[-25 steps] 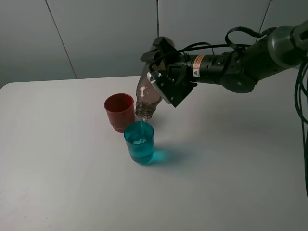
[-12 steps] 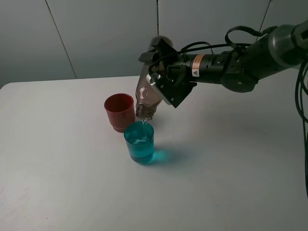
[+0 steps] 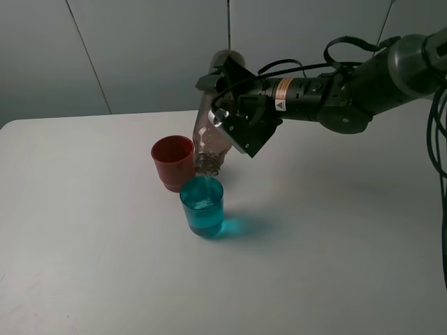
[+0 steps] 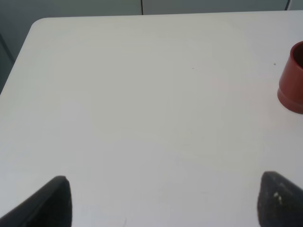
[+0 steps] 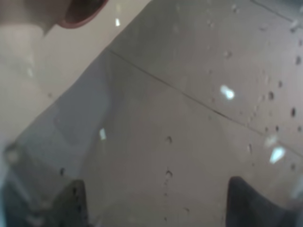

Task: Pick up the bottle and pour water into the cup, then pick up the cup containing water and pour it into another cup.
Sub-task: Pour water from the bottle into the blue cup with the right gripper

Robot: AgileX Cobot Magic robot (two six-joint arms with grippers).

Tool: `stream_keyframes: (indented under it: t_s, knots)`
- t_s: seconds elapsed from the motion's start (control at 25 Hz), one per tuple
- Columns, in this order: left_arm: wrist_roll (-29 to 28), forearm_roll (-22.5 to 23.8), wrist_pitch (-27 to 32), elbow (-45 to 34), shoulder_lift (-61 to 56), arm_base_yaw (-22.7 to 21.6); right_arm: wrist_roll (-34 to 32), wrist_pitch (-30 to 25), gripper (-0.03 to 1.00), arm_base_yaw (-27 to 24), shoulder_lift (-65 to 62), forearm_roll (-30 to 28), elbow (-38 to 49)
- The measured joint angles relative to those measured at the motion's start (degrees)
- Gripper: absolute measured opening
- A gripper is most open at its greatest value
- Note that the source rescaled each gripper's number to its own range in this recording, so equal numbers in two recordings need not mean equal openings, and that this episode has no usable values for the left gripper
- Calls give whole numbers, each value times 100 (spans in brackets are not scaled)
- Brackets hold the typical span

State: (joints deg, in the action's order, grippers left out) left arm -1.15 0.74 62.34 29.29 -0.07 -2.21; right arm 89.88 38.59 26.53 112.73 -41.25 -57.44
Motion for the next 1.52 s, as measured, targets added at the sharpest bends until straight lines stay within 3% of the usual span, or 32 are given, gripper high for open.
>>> stream_keyframes:
  t_s: [1.24, 1.52]
  knots:
    - [0, 0, 0, 0, 0, 0, 35, -11, 0, 26, 0, 0, 0]
    - [0, 0, 0, 0, 0, 0, -577, -22, 0, 26, 0, 22, 0]
